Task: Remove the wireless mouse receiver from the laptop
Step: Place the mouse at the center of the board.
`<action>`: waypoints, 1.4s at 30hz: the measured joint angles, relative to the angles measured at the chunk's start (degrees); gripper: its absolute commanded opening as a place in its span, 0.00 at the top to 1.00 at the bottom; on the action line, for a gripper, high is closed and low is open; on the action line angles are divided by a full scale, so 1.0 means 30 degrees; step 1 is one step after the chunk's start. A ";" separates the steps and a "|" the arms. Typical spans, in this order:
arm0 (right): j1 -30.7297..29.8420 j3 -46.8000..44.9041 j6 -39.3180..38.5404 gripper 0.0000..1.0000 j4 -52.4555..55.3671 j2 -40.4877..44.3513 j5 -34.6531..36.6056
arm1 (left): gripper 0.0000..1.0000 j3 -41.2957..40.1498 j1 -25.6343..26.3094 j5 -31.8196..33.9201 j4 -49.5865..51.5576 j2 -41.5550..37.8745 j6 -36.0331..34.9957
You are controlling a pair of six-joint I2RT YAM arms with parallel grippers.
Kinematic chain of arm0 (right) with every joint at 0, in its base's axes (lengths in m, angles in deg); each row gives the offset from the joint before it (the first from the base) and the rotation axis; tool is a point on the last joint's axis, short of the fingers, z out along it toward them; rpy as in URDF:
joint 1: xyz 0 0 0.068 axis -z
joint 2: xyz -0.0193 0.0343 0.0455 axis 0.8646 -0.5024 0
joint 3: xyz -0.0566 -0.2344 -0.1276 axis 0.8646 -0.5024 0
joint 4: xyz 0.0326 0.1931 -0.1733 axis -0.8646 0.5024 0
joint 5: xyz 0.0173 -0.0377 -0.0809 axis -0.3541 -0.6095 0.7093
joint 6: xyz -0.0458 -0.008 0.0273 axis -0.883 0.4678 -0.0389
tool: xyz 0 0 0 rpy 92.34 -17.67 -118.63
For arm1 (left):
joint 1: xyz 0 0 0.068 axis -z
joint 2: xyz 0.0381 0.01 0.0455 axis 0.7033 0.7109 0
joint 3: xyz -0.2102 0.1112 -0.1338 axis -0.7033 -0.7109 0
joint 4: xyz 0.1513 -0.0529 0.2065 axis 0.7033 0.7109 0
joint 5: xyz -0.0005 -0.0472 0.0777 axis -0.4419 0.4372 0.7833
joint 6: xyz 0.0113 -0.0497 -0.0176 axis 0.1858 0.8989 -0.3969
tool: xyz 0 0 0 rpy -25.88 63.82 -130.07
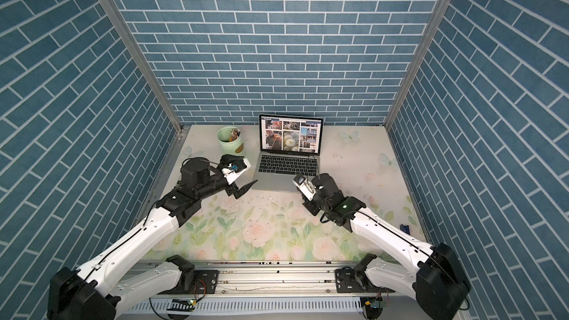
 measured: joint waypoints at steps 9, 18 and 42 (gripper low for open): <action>0.6368 -0.5472 1.0805 1.00 -0.6863 0.1035 -0.4648 | 0.00 0.0481 -0.0087 0.5136 -0.0277 -0.0364 0.3155; 1.3129 -0.8451 1.4309 1.00 -1.1577 0.1756 -0.9362 | 0.00 0.1916 -0.0095 0.8779 0.1814 -0.1239 0.6382; 1.4826 -0.6186 1.1948 1.00 -1.1825 -0.6492 -1.1555 | 0.00 0.2164 -0.0109 1.2976 0.3767 -0.0379 0.9748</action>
